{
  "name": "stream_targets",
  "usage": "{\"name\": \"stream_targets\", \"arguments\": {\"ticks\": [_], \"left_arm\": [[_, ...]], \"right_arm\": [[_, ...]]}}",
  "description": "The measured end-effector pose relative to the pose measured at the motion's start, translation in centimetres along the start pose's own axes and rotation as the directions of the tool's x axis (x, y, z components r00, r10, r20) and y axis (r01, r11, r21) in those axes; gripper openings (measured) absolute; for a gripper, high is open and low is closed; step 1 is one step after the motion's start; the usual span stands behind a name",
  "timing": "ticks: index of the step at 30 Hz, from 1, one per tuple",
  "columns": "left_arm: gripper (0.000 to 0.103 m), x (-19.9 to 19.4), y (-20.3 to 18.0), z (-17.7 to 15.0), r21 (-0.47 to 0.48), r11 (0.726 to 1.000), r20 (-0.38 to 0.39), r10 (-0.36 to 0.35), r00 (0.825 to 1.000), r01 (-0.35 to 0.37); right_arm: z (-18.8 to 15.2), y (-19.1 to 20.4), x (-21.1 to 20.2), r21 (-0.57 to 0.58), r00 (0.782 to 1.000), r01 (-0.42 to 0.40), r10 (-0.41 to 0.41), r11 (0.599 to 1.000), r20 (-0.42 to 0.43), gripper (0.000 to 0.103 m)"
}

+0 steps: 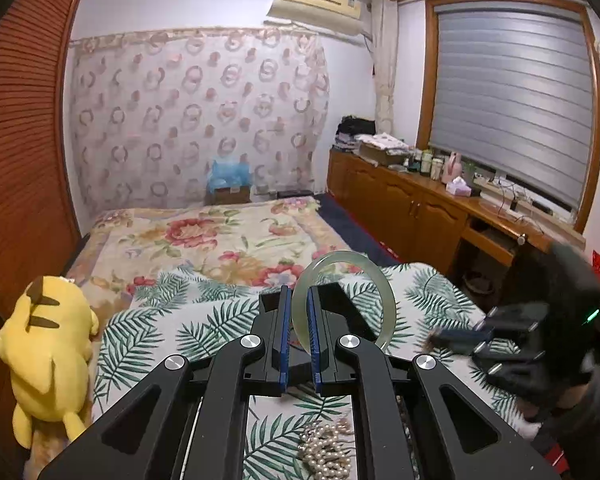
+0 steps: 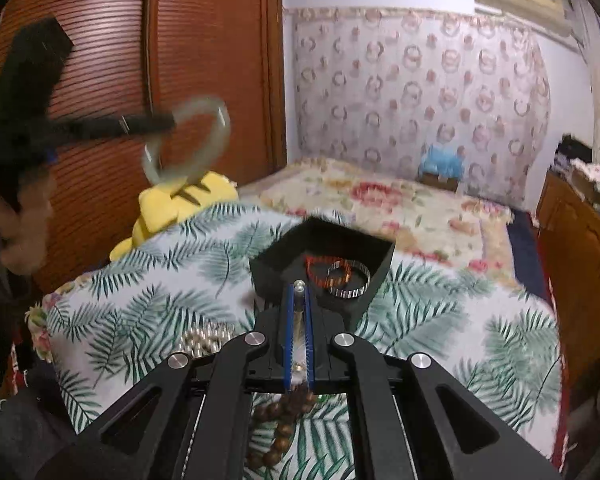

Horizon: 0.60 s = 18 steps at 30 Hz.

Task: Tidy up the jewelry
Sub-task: 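Lower the jade bangle and bead bracelet into the black box and open both grippers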

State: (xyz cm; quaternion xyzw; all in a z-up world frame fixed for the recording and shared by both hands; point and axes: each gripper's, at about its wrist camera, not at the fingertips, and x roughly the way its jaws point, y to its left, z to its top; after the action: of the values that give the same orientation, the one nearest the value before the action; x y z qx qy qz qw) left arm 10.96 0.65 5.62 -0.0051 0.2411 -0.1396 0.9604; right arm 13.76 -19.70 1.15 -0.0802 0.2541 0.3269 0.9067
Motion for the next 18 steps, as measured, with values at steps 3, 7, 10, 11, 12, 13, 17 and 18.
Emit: {"name": "stream_targets", "arguments": {"ticks": [3,7,10,11,12,13,17,18], "left_arm": [[0.007,2.3,0.6,-0.6,-0.004,1.000,-0.039,-0.001,0.999,0.001],[0.007,5.1,1.0,-1.4,-0.011,1.000,-0.085,-0.007,0.996,0.006],[0.007,7.2,1.1,-1.8,-0.010,1.000,-0.114,-0.011,0.993,0.010],[0.007,7.7,1.0,-1.8,-0.011,1.000,-0.120,-0.012,0.993,0.011],[0.007,8.3,1.0,-1.9,-0.013,1.000,-0.129,-0.017,0.991,0.015],[0.007,8.8,1.1,-2.0,-0.014,1.000,-0.137,-0.021,0.990,0.019],[0.007,10.8,1.5,-2.3,-0.020,1.000,-0.167,-0.027,0.986,0.024],[0.007,11.1,1.5,-2.4,-0.021,0.999,-0.172,-0.027,0.985,0.024]], "right_arm": [[2.2,-0.1,-0.9,-0.031,0.999,0.004,-0.003,0.999,0.041,0.006],[5.1,-0.3,-1.6,-0.068,0.997,0.018,-0.012,0.998,0.081,0.006],[6.9,-0.7,-1.6,-0.079,0.995,0.027,-0.020,0.997,0.100,0.006],[7.4,-0.9,-1.5,-0.080,0.994,0.027,-0.018,0.996,0.106,0.006],[7.9,-1.1,-1.5,-0.081,0.994,0.026,-0.017,0.996,0.112,0.006],[8.3,-1.2,-1.4,-0.081,0.993,0.026,-0.017,0.996,0.116,0.006],[10.5,-1.9,-1.0,-0.094,0.990,0.027,-0.014,0.995,0.140,0.006],[10.9,-2.1,-0.9,-0.097,0.989,0.029,-0.015,0.995,0.144,0.006]]}}
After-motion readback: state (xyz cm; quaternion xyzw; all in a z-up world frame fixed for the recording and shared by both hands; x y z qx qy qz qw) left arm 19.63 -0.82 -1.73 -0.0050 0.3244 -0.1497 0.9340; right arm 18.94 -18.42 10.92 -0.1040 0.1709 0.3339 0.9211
